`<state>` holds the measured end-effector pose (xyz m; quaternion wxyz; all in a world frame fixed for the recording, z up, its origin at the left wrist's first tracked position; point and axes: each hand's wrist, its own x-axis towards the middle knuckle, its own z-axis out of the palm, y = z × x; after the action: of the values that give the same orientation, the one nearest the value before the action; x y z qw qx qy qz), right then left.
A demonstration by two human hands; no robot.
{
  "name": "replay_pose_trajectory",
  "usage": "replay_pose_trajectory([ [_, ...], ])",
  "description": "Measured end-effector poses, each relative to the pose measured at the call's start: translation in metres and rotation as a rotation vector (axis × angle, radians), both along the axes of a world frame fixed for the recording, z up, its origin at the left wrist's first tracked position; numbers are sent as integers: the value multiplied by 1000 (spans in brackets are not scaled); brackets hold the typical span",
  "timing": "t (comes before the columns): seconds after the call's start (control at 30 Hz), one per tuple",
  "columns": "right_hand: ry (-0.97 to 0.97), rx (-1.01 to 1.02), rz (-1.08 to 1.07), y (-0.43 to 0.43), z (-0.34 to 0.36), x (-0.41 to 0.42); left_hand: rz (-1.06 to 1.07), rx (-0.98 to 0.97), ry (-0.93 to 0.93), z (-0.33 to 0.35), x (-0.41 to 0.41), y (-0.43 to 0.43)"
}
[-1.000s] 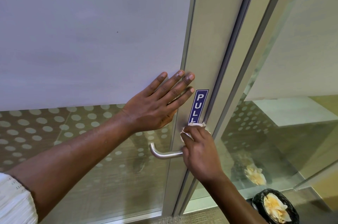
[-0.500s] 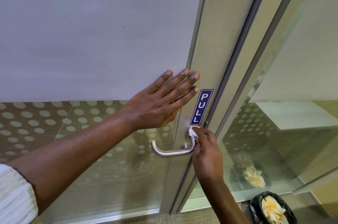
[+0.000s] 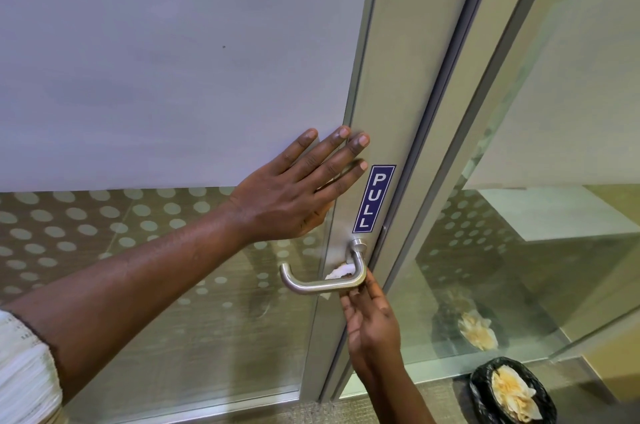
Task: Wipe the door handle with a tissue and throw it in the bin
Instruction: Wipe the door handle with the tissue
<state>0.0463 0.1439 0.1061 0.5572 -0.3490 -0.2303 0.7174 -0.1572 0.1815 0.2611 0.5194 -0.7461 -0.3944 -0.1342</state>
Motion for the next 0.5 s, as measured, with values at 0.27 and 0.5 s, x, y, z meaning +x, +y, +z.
replay_pose_trajectory([
  [0.27,-1329,893,125,-18,-53,-15,9,3,6,-1,-1,1],
  [0.5,-1639,1011,-16,-2,-61,-41,12,15,19,0,-1,2],
])
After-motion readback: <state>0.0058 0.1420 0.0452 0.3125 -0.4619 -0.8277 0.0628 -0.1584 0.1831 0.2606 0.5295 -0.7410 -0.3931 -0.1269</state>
